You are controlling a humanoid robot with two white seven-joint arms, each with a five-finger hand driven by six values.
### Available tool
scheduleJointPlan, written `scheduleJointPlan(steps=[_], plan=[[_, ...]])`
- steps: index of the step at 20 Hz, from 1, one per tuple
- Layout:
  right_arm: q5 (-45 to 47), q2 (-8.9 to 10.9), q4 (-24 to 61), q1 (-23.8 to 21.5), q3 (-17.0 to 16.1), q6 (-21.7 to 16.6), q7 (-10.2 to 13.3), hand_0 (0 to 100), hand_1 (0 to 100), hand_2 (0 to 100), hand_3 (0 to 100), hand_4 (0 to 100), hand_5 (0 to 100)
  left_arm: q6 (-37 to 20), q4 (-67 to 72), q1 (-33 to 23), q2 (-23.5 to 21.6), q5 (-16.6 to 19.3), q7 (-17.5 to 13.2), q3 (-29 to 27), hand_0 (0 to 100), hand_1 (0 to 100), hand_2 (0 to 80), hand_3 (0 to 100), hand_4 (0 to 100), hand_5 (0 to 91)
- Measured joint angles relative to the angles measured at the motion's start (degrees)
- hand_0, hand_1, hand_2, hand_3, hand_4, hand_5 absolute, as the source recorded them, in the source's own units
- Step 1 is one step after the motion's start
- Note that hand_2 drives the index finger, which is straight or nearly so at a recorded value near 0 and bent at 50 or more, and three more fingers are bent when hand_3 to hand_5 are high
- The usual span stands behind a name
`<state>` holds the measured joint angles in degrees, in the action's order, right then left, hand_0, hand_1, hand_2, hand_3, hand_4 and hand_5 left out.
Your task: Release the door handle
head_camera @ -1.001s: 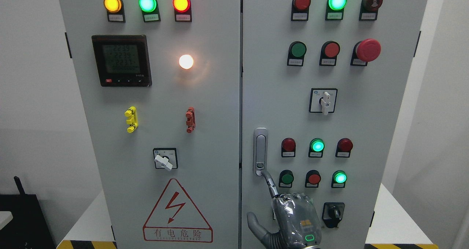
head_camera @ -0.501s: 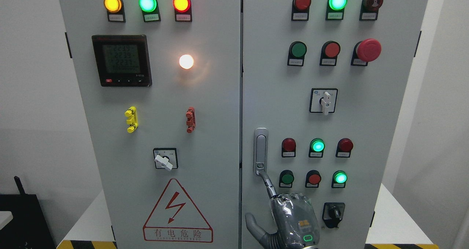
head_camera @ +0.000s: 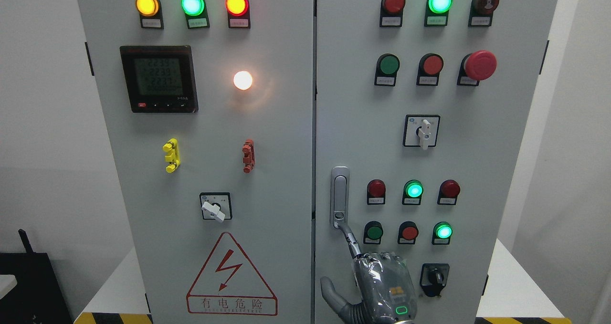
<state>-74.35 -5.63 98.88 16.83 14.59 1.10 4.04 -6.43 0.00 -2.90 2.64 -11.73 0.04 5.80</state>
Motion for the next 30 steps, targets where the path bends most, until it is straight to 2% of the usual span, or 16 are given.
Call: scheduleJointPlan(steps=[17,30], plan=[[-0.1,0.01,-0.1,-0.2,0.6,0.5,-1.2,36,39,0,100,99,99,0.0,0.0,0.0,0.0,0.0,0.0,0.0,12,39,0.0,0,0,0.0],[-0.1,0.07,-0.4,-0.2,0.7,1.0,-1.3,36,39,0,100,99,99,0.0,0.0,0.0,0.0,0.0,0.0,0.0,12,39,0.0,0,0,0.0]])
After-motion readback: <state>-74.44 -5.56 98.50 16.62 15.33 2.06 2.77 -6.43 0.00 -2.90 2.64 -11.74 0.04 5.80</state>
